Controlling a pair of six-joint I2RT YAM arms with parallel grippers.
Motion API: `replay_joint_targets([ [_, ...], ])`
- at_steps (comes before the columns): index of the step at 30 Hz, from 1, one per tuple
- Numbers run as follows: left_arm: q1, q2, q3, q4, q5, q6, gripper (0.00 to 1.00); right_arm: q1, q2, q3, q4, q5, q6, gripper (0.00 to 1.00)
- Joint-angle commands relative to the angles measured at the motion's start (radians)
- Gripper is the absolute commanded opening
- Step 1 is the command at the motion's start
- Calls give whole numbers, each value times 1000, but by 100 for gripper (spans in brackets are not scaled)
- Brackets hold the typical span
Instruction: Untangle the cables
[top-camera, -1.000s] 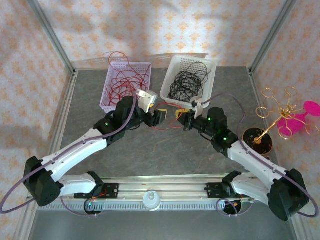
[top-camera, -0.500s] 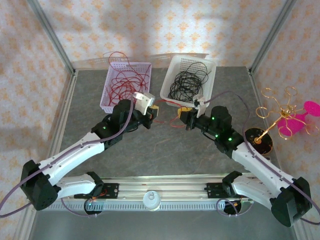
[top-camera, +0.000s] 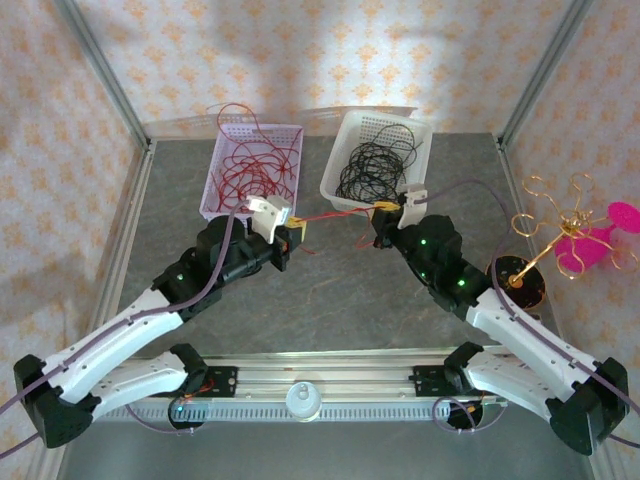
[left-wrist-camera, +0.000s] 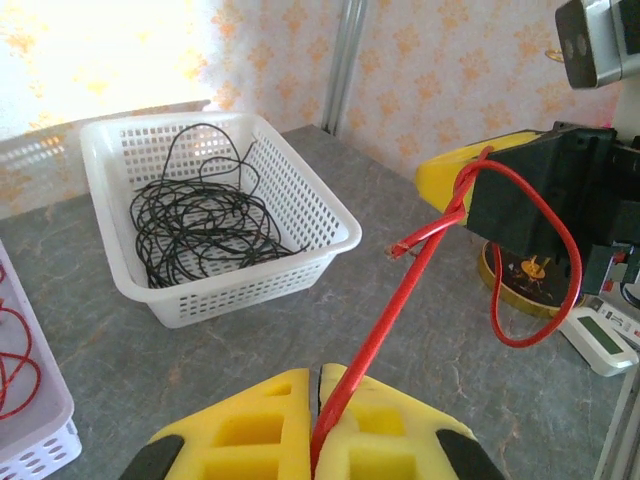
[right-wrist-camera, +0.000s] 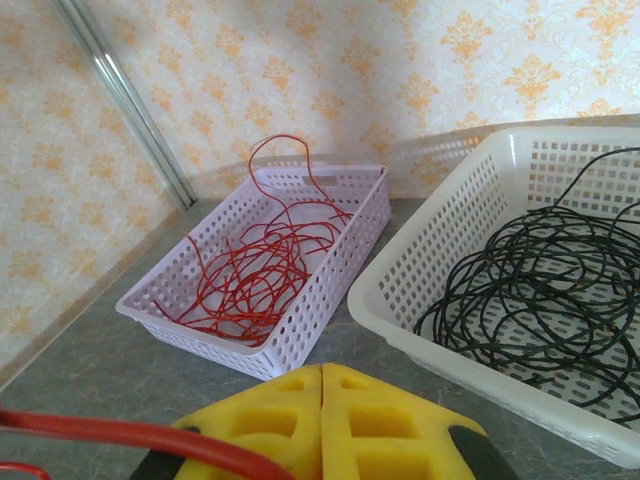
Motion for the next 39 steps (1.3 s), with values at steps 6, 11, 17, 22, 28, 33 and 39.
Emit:
replay_joint_targets([
  [6, 45, -153, 55, -167, -304, 9, 0, -119, -48, -29, -40, 418, -94, 7],
  [11, 46, -144, 124, -190, -299, 42, 0, -118, -37, -53, -35, 344, -159, 23],
  [17, 45, -146, 227, -213, -274, 71, 0, -118, 21, -56, -59, 512, -127, 29],
  [22, 45, -146, 296, -241, -371, 88, 0, -134, 14, -96, 0, 580, -94, 46],
  [28, 45, -141, 380, -250, -429, 128, 0, -174, 18, -133, 28, 552, -60, 53],
  [33, 47, -132, 439, -255, -503, 153, 0, -202, 18, -163, 51, 563, -38, 56],
  [39, 45, -104, 516, -275, -524, 188, 0, -225, 27, -179, 73, 544, -24, 60],
])
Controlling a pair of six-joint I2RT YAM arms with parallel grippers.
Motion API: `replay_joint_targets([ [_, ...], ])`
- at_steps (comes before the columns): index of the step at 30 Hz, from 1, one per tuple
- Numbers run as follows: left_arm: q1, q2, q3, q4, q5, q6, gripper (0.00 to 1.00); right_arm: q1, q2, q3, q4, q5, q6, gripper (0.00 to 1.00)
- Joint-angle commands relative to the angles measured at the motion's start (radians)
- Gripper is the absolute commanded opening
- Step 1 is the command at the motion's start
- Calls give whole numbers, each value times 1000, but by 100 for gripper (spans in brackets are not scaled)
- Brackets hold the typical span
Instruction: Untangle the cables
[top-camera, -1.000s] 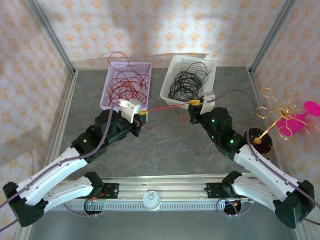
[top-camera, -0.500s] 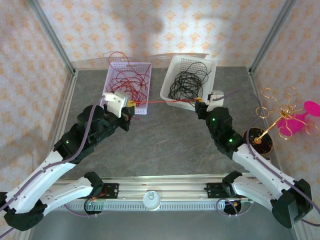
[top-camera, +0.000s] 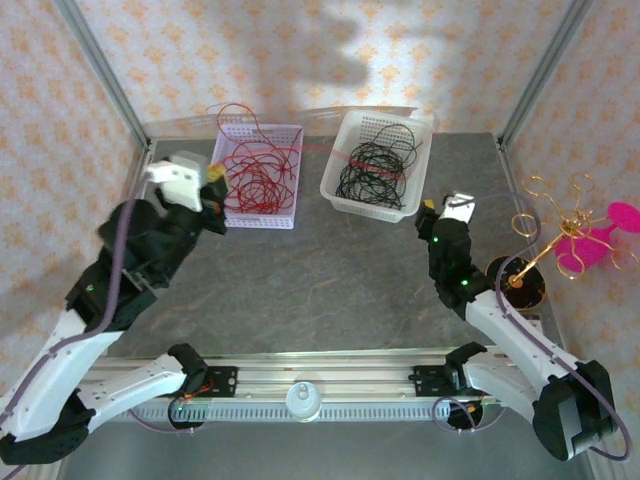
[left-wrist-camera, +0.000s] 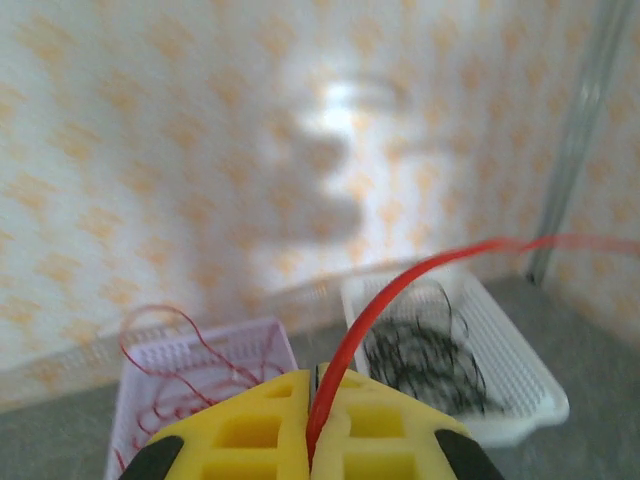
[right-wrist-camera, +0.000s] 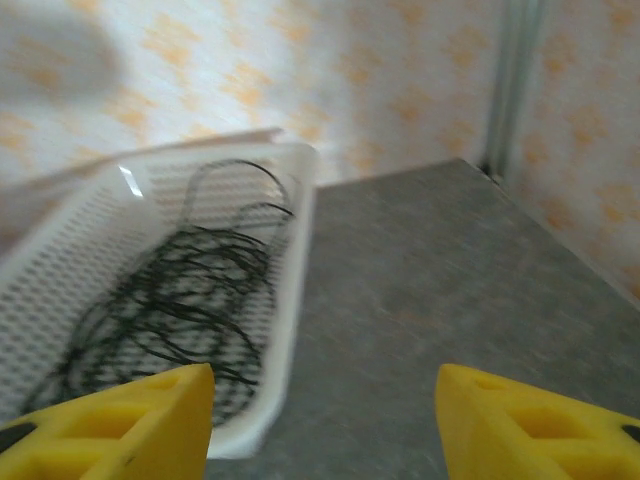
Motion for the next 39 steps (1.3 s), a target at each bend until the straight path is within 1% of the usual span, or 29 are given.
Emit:
replay_joint_targets([
  [1, 3, -10, 53, 40, -82, 34, 0, -7, 8, -3, -21, 79, 34, 60],
  [4, 4, -3, 53, 43, -52, 37, 0, -15, 4, -11, -7, 43, 46, 57],
  [5, 3, 0, 51, 40, -41, 33, 0, -17, 0, -13, 1, 13, 47, 56],
  [7, 3, 5, 41, 34, -16, 25, 0, -17, -17, -21, 35, -109, 23, 54],
  [8, 3, 8, 36, 30, -1, 22, 0, -19, -33, -25, 54, -178, 36, 55],
  [10, 4, 14, 23, 18, 31, 16, 0, -19, -57, -15, 61, -246, 104, 57],
  [11, 4, 17, 18, 12, 45, 17, 0, -19, -65, -3, 60, -301, 117, 59],
  [12, 3, 20, 12, 7, 53, 19, 0, -19, -71, 9, 62, -387, 101, 59],
  [16, 4, 35, 3, -30, 83, 25, 0, -18, -97, 38, 117, -900, -17, 60],
  [18, 4, 39, -3, -42, 96, 27, 0, -17, -107, 29, 192, -1076, -28, 62],
  [19, 4, 41, -5, -45, 103, 28, 0, -14, -110, 16, 253, -1127, -18, 64],
  [20, 4, 43, -8, -46, 111, 28, 0, -8, -109, 8, 309, -1149, -7, 65],
  [22, 3, 47, -9, -47, 124, 28, 0, 14, -87, 9, 404, -1171, 29, 69],
  [24, 4, 54, -6, -46, 139, 25, 0, 46, -45, 48, 434, -1139, 59, 71],
  [26, 4, 65, -1, -47, 150, 22, 0, 93, 7, 95, 466, -1148, 80, 72],
  [27, 3, 71, 2, -48, 155, 20, 0, 134, 32, 116, 483, -1153, 70, 74],
  [30, 3, 90, 16, -55, 173, 16, 0, 270, 102, 175, 459, -1112, -62, 75],
  [31, 4, 95, 19, -54, 178, 14, 0, 298, 131, 192, 452, -1096, -100, 75],
  [33, 4, 101, 25, -57, 189, 12, 0, 317, 185, 213, 462, -1062, -132, 76],
  [35, 3, 106, 35, -62, 199, 8, 0, 318, 232, 224, 489, -960, -135, 74],
  [37, 4, 110, 46, -70, 204, 7, 0, 317, 286, 240, 500, -800, -132, 70],
  [39, 3, 111, 59, -76, 212, 3, 0, 317, 334, 257, 515, -722, -126, 66],
])
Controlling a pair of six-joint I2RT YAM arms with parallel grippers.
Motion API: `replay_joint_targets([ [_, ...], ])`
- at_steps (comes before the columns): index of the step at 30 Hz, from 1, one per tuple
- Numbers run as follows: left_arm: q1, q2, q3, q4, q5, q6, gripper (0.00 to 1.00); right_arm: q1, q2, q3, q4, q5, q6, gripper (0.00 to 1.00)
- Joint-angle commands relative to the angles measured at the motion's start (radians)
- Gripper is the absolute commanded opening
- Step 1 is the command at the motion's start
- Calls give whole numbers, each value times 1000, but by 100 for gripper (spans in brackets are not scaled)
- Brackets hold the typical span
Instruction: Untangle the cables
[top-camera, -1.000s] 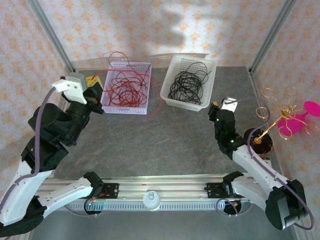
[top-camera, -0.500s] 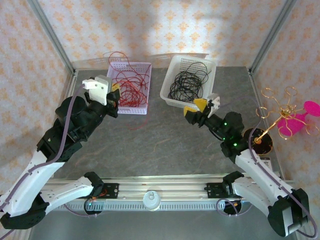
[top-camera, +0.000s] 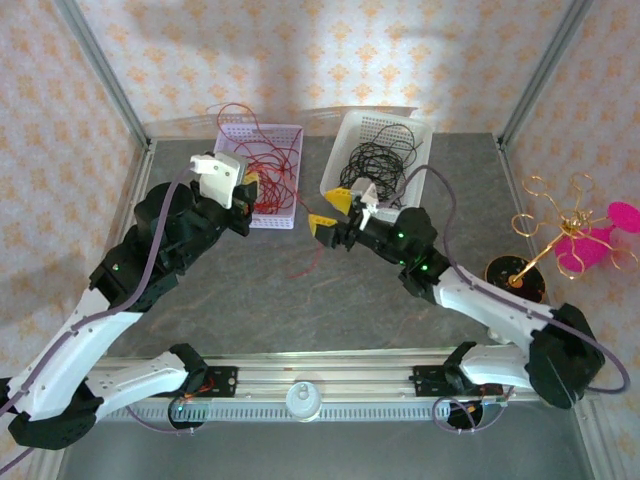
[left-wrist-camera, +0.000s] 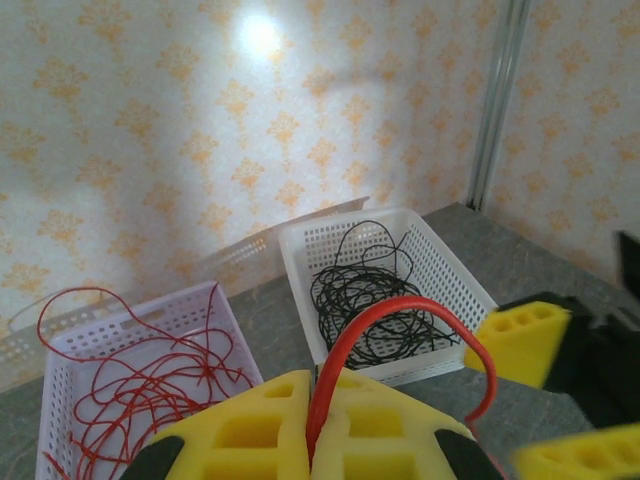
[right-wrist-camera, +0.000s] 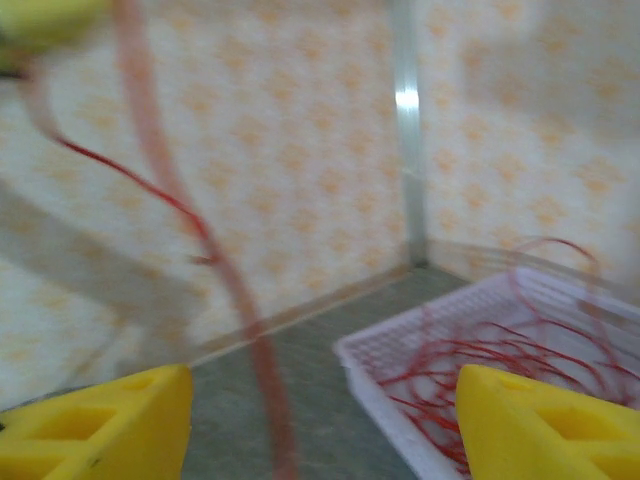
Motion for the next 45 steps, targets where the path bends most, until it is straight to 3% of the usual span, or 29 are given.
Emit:
replay_joint_targets([
  [1, 3, -4, 58, -17, 32, -12, 0, -3, 72, 50, 71, 194, -23, 64],
  [6, 3, 12, 101, -27, 76, -20, 0, -1, 201, 96, 120, 358, 79, 46],
  [9, 3, 23, 121, -30, 84, -21, 0, -1, 246, 101, 181, 362, 96, 46],
  [13, 3, 37, 145, -42, 65, -17, 0, -1, 247, 108, 172, 323, 111, 53],
  [16, 3, 43, 152, -45, 35, -15, 0, -3, 200, 89, 101, 362, 115, 60],
  [22, 2, 58, 153, -43, 31, -22, 0, -42, -17, -67, 19, 404, 114, 77],
  [27, 3, 65, 153, -38, 32, -26, 0, -113, -249, -208, -16, 340, 140, 88],
  [32, 2, 79, 166, -45, 37, -24, 0, -113, -348, -274, -10, 28, 133, 91],
  [34, 2, 84, 170, -48, 37, -24, 0, -79, -333, -280, 2, -17, 154, 91],
  [38, 2, 91, 165, -40, 38, -27, 0, 48, -268, -318, 146, 41, 168, 91],
  [42, 2, 94, 167, -39, 43, -32, 0, 81, -159, -333, 327, 138, 278, 88],
  [45, 2, 95, 175, -43, 44, -35, 0, 102, -78, -297, 324, 326, 330, 81],
])
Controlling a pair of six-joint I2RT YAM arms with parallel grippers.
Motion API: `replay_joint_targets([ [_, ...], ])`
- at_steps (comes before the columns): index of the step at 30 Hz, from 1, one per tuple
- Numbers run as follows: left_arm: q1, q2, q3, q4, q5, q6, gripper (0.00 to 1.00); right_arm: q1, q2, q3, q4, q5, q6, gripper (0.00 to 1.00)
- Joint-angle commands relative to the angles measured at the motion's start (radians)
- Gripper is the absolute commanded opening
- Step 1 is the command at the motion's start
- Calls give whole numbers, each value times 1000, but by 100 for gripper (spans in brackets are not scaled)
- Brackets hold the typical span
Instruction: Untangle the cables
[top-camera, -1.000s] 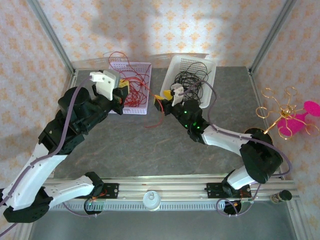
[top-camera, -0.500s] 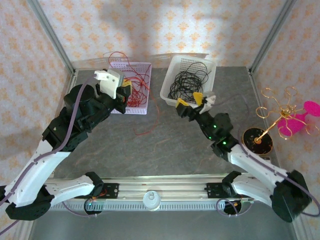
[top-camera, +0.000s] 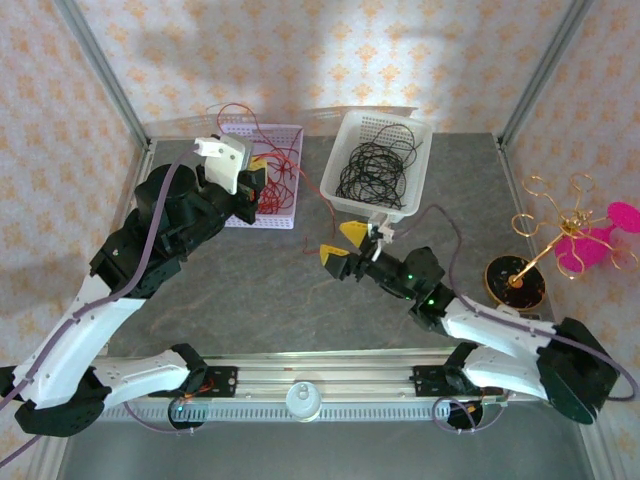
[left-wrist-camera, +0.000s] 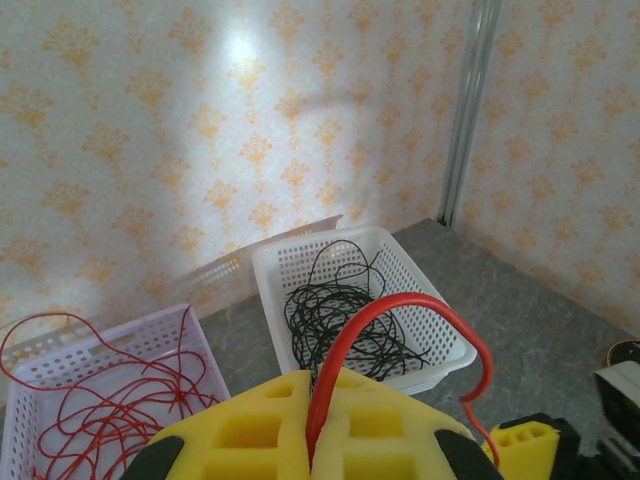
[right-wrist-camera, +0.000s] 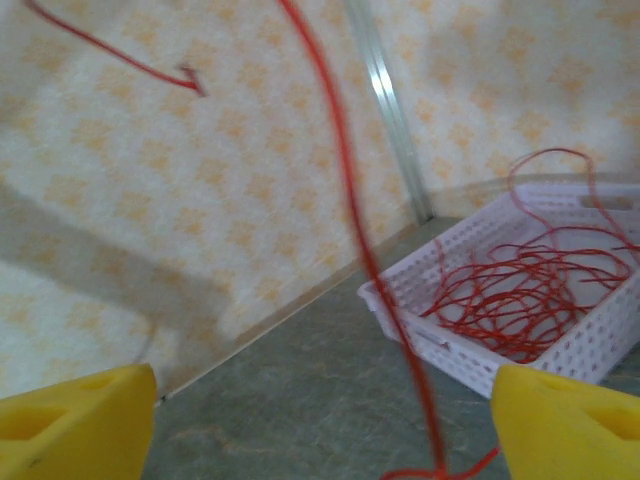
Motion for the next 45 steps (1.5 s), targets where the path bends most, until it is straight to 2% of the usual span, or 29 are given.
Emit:
replay_joint_targets([
  [1, 3, 1, 37, -9, -5, -15, 0, 17, 69, 39, 108, 223, 98, 79],
  [5, 1, 2, 50, -7, 4, -23, 0, 51, 213, 96, 88, 421, 107, 66],
  [9, 2, 7, 69, -8, 12, -27, 0, 56, 341, 129, 115, 549, 137, 55],
  [13, 2, 13, 102, -27, 13, -27, 0, 56, 420, 150, 154, 574, 78, 49],
  [17, 2, 16, 126, -42, 13, -23, 0, 55, 461, 166, 154, 580, -45, 30],
  [27, 2, 34, 192, -74, -52, 5, 0, 49, 415, 68, 172, 584, -335, 1],
  [31, 1, 44, 219, -81, -155, 44, 0, 40, 365, 19, 147, 613, -375, 0],
  [35, 4, 92, 272, -82, -340, 97, 0, 24, 289, -72, 146, 636, -349, 0],
  [37, 3, 125, 302, -85, -397, 118, 0, 20, 252, -115, 146, 641, -329, 0],
  [45, 33, 224, 353, -39, -453, 171, 0, 19, 113, -202, 79, 657, -318, 0],
])
